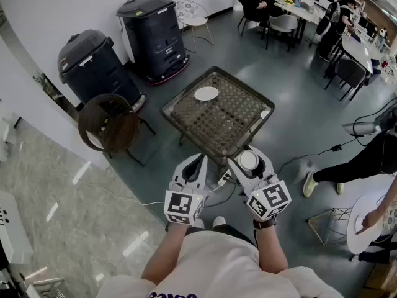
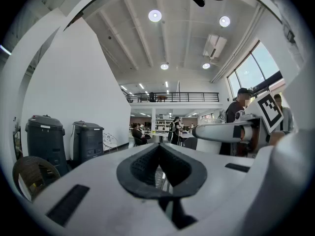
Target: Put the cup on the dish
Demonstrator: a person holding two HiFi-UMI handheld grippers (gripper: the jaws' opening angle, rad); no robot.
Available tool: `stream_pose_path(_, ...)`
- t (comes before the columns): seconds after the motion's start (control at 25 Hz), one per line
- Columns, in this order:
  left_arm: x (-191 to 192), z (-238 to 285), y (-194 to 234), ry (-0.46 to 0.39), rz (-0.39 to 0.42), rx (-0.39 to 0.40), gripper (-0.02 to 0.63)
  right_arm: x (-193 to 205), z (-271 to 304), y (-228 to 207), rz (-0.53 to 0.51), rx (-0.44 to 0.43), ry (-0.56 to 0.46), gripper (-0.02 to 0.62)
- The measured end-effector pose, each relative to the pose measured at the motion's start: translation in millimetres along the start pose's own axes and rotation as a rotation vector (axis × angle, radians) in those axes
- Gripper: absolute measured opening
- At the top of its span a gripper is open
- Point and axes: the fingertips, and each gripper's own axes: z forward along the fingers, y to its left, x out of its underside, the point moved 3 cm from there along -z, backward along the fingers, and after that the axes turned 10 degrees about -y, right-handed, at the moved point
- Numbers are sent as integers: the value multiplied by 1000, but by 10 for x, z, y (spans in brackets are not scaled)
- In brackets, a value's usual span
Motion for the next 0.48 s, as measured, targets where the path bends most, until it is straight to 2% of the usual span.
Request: stream_pose_path(0.48,51,200,-303,7,18,-4,6,-25,-179,-216,16,-32,-8,255)
